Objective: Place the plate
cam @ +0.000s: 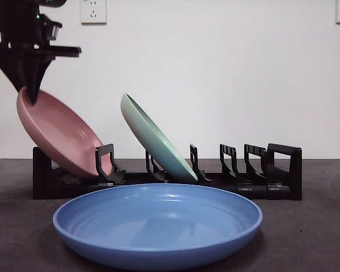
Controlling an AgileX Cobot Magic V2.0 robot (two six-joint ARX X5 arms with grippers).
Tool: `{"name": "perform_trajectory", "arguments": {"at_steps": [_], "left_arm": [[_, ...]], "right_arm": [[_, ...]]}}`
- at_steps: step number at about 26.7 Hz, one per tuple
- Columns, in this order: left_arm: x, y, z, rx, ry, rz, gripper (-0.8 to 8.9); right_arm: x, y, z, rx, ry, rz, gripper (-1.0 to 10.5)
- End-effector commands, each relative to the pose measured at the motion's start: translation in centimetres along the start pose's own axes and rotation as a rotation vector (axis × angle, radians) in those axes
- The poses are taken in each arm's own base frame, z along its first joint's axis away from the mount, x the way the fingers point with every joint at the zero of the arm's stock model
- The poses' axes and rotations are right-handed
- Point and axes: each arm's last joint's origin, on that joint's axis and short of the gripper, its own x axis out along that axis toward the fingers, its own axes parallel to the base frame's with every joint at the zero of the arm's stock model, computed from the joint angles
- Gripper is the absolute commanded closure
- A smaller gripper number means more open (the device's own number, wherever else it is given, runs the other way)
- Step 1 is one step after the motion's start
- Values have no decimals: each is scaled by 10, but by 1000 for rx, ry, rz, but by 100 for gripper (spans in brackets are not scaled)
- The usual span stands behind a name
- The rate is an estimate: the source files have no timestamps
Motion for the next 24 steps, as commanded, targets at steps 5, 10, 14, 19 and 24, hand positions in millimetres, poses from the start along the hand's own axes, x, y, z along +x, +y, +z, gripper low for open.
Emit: {"name": "perform_trajectory", "arguments": {"at_steps": [5,10,14,19,24], "left_arm": [[-61,4,16,26,-86,118,805],[-105,13,7,32,-109,150,805],[-128,11,-8,48,-150,124,805],[-141,0,-47,83,-159,78,805],[-127,-7,-100,73,-166,21,805]], "right_arm": [[-1,2,2,8,-3,8,664],[-1,1,1,3,10,2,664],[-1,1,0,0,17,-2,664],[-1,1,0,-4,26,-6,664],[-1,1,0,-5,26,-6,664]]}}
